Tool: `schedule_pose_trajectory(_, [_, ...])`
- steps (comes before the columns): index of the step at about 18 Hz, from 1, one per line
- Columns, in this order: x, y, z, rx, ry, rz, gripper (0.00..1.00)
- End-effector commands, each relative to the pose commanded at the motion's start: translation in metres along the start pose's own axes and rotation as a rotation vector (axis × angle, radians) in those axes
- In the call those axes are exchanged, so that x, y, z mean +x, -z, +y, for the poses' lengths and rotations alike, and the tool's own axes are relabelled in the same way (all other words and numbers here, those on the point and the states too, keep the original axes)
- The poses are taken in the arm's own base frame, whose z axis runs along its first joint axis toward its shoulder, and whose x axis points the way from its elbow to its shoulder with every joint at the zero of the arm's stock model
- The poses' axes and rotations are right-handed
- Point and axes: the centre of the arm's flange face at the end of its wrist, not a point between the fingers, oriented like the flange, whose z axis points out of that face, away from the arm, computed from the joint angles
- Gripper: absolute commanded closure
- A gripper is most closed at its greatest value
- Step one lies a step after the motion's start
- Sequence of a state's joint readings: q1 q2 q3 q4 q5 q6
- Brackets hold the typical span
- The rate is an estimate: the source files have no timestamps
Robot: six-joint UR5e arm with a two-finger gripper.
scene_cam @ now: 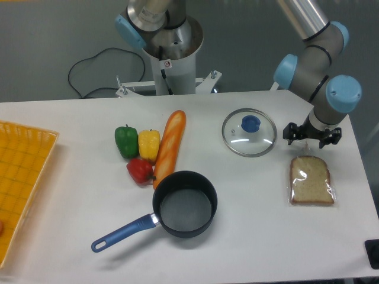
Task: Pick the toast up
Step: 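Lower the open gripper onto the plastic bag edge of the toast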
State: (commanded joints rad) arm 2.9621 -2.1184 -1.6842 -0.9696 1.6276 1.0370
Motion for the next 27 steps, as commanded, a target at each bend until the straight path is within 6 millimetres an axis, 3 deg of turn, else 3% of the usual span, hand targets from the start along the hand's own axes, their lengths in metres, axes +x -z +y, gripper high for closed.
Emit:
schedule_pose_trajectory(3, [0.0008,-0.0023,0.0003,0.000,0.000,0.000,0.09])
schedule_pose_trajectory(10, [0.0006,-0.0022,0.0002,0.001,0.000,-0.001,0.38])
schedule_pose_trajectory(17, [0.0006,-0.0022,0.0002,0.001,0.002,-0.001,0.56])
schedule_pose_trajectory(21, [0.0006,-0.0022,0.0002,0.001,0.003,-0.001,0.63])
schedule_pose_trajectory(27, [0.0000,0.0028,0.0002,0.005,0.007,-0.008,0.63])
